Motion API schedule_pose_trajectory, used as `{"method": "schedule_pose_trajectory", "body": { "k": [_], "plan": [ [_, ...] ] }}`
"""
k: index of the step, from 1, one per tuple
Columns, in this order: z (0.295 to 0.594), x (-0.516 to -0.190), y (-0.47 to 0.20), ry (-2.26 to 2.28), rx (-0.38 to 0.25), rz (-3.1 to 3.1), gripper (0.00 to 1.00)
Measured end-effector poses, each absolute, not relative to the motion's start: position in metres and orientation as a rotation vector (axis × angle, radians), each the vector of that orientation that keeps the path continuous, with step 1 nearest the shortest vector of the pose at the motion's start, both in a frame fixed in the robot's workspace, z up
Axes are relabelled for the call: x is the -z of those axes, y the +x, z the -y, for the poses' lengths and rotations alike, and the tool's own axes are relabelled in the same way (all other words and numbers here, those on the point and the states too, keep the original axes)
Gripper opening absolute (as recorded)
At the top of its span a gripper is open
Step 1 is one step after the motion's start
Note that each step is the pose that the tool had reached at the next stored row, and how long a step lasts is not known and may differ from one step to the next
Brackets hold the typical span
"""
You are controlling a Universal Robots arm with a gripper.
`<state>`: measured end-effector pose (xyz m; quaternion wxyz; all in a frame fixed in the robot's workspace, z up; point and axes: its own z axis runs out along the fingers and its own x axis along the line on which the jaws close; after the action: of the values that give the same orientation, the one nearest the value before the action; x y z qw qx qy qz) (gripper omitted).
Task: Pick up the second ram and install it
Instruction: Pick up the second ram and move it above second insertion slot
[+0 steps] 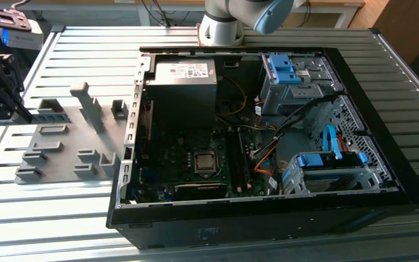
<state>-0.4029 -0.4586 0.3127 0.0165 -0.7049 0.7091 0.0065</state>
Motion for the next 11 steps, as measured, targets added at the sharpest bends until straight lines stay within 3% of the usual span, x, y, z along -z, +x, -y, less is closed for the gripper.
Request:
{"method": "schedule_pose_trajectory", "body": {
  "k": [11],
  "plan": [
    [0.4586,-0.3164,-0.403,-2.192,-0.02,-2.205,0.14]
  ]
}}
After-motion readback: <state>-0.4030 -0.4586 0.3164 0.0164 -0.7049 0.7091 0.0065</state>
